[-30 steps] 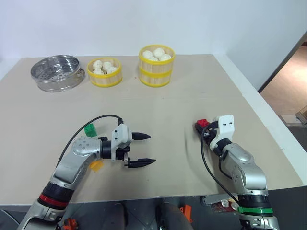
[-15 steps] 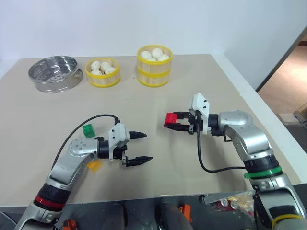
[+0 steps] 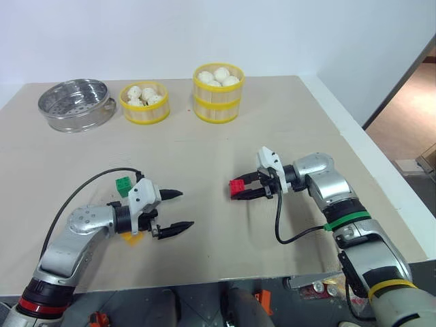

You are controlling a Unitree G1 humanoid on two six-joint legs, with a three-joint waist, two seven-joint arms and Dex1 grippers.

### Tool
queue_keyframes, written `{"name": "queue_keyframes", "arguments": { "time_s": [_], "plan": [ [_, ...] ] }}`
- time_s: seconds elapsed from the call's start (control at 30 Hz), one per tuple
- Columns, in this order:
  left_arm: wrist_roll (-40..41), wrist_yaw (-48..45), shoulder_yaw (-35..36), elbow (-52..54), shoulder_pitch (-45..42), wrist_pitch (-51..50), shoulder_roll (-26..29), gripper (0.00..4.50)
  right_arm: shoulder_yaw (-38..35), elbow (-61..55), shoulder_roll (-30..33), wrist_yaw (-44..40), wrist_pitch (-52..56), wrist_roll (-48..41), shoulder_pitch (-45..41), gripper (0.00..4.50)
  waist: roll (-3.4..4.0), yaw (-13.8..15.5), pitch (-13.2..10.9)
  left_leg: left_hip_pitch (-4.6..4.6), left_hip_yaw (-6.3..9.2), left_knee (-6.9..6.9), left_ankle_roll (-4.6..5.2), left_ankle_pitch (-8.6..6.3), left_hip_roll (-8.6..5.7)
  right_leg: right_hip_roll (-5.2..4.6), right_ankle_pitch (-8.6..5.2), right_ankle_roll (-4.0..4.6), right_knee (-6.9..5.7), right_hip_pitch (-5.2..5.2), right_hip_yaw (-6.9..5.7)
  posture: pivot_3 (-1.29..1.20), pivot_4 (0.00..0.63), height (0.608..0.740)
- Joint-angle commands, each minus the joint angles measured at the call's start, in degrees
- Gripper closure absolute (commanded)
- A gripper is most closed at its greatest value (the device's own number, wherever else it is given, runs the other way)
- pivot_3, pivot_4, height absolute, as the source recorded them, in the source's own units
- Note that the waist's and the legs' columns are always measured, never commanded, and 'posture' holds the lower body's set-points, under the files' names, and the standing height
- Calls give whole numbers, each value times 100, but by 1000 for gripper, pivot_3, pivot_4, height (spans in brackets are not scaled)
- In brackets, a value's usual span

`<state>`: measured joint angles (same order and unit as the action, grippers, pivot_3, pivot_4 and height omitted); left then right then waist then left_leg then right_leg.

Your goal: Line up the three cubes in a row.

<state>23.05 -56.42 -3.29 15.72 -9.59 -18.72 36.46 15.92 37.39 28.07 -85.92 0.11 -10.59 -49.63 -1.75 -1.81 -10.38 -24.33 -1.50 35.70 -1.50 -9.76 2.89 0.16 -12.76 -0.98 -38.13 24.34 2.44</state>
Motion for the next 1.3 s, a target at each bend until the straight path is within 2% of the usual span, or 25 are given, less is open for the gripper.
{"name": "queue_keyframes", "arguments": {
  "time_s": [0.03, 0.33, 0.37, 0.47, 0.5, 0.6, 0.73, 0.93, 1.1, 1.3],
  "plan": [
    [107, 71, 171, 254, -1, 12, 16, 0, -53, 184, -79, -165, -315, 105, -162, 3234, 0, 0, 0, 0, -2, 1, 0, 0, 0, 0, 0, 0, 0, 0, 2, 0, 150, 740],
    [69, 112, 135, 295, 12, -9, 27, 0, -119, 661, -232, -169, -803, 295, -184, 3234, 0, 0, 0, 2, -6, 0, 0, 0, 1, 1, 4, -6, 0, 1, 8, 0, 150, 740],
    [64, 110, 133, 290, 7, -7, 30, 0, -131, 697, -239, -168, -826, 307, -201, 2225, 0, 0, 0, 2, -6, 0, 0, 0, 1, 1, 4, -5, 0, 1, 8, 0, 150, 740],
    [46, 100, 134, 261, 0, 8, 41, 0, -179, 699, -238, -205, -791, 283, -231, 1387, 1, -1, 0, 2, -7, 0, 0, 0, 1, 1, 5, -4, -1, 1, 9, 0, 150, 740],
    [39, 101, 139, 252, 3, 18, 44, 0, -215, 646, -239, -186, -826, 256, -221, 914, 1, -1, 0, 3, -7, 0, 0, 0, 1, 2, 6, -4, -1, 1, 9, 0, 150, 740],
    [27, 203, 211, 233, 6, 36, 6, 0, -314, 428, -239, -133, -782, 162, -196, 38, 1, -1, 0, 3, -7, 0, 0, 0, 2, 2, 6, -5, -1, 1, 9, 0, 150, 740],
    [246, 738, 694, 414, 50, -178, -136, 0, -543, -341, -163, 9, -347, -117, -71, 38, 1, -3, 0, 3, -6, 0, 0, 0, 5, 3, 7, -5, -2, 1, 9, 0, 150, 740],
    [432, 1197, 1783, 659, 176, -46, 5, 0, -1088, -2561, -19, 832, 1377, -931, 315, 38, 1, 11, 0, 1, -4, -6, -1, 0, 11, 5, 4, -2, -3, 5, 5, 0, 150, 740],
    [551, 497, 2337, -158, 261, 112, 616, 0, -1084, -3580, 7, 1321, 1804, -1058, 672, 38, 0, 4, 0, 6, -7, -9, -2, -1, 12, 8, -7, 23, -3, 7, 6, 0, 150, 740],
    [368, -441, 2284, -1836, -209, 540, 1311, 0, -926, -3689, -39, 1564, 1615, -894, 786, 38, 0, 5, 0, 6, -15, -6, -3, 0, 13, 3, -7, 37, -2, 11, 4, 0, 150, 740]
  ]
}}
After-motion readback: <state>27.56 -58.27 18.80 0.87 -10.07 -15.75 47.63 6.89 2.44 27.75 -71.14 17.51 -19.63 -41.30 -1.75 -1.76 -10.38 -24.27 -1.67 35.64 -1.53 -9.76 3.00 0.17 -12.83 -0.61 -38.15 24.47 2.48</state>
